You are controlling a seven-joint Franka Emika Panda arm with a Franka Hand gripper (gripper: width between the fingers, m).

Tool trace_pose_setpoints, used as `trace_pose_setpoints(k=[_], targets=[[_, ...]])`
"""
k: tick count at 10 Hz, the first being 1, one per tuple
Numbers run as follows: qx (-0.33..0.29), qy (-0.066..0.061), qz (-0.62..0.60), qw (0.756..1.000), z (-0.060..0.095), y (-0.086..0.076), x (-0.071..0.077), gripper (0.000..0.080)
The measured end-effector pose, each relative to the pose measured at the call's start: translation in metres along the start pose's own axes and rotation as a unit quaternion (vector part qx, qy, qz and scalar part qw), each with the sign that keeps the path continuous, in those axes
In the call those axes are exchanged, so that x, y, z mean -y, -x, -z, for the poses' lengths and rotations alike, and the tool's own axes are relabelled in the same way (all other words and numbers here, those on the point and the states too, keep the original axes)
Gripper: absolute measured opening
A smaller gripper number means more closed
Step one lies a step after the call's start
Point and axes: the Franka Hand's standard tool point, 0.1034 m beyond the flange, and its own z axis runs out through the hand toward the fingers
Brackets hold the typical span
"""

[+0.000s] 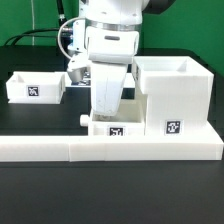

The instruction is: Assemble drawer

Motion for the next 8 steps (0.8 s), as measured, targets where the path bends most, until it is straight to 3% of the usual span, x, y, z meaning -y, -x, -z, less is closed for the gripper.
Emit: trace_pose_setpoints(k=[8], targets=[[0.008, -0.005, 0.016, 1.0, 0.0006, 0.0011, -0.0001, 0.0042]])
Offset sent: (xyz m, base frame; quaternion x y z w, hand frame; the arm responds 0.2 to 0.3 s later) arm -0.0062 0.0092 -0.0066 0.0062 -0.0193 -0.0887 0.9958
